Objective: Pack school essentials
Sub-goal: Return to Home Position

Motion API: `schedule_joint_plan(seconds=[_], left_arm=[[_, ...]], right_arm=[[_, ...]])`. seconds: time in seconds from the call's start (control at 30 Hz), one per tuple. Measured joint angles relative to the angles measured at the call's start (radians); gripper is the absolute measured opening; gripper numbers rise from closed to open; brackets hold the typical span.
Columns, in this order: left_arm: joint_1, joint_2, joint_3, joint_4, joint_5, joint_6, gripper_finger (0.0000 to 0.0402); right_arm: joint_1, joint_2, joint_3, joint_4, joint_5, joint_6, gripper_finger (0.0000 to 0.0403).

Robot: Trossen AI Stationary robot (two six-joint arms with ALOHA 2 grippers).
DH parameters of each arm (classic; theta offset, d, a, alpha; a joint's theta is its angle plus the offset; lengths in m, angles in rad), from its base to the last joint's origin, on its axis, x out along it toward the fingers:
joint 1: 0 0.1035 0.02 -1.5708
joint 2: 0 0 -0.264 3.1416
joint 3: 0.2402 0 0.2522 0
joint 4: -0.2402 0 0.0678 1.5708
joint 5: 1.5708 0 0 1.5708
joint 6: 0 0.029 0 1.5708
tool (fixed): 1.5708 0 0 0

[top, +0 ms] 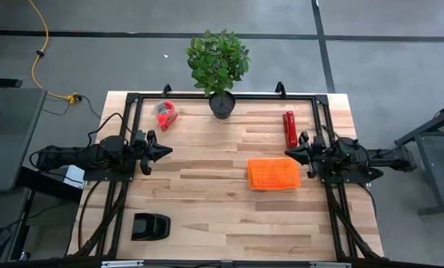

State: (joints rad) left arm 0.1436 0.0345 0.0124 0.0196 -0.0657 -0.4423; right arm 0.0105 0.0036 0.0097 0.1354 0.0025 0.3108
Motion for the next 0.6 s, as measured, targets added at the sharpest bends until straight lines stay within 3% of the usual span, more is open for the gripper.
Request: schedule_joint_plan(seconds=[0.2,0.6], left_arm=[[0.0,0.0,0.0,0.001,0.001,0.0,0.0],[0.0,0.0,0.0,0.0,0.001,0.0,0.0001]], right_arm=[[-0.014,0.009,0.001,-0.107,0.097,-0.107,0.0],[-0.038,0.011,0.001,-0.107,0.098,-0.196,0.0]])
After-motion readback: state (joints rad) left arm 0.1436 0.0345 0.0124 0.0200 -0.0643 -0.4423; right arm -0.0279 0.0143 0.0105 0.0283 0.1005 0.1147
